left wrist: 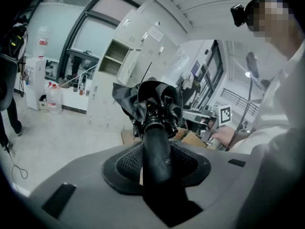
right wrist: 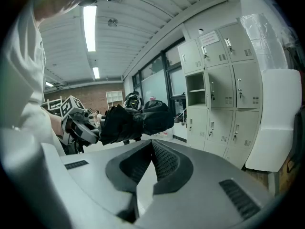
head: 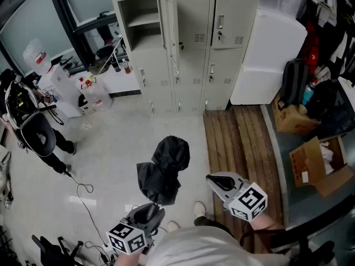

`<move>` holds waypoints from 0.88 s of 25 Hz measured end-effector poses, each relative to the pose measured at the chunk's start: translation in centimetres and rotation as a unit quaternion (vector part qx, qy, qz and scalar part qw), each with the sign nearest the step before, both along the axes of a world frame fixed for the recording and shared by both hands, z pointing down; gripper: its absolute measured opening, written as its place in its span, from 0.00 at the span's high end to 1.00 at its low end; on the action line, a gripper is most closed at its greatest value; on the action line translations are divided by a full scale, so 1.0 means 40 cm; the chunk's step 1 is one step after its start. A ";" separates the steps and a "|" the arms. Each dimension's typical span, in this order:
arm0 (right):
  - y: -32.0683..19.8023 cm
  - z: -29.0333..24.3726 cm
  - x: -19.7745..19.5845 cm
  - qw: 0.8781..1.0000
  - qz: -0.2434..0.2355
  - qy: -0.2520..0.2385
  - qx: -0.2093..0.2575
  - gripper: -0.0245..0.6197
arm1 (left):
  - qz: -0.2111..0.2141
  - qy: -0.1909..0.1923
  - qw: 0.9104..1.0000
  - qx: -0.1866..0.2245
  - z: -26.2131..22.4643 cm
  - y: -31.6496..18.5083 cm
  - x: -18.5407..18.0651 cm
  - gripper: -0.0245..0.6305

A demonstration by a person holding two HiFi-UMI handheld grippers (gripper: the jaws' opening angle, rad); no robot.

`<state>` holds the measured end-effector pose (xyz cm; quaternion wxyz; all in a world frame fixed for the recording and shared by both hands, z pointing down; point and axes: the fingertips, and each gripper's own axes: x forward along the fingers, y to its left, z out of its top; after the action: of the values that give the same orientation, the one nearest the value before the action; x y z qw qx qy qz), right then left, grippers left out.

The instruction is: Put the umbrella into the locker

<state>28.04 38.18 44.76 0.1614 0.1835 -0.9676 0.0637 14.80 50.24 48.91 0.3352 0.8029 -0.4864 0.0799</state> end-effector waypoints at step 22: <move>0.131 0.026 -0.032 0.997 0.069 0.019 -0.018 0.93 | 0.085 0.022 0.996 -0.011 0.073 0.111 -0.020 0.72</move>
<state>26.76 43.42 45.79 0.1779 0.2481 -0.9481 0.0887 14.00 54.68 51.83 0.3465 0.8392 -0.4083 0.0952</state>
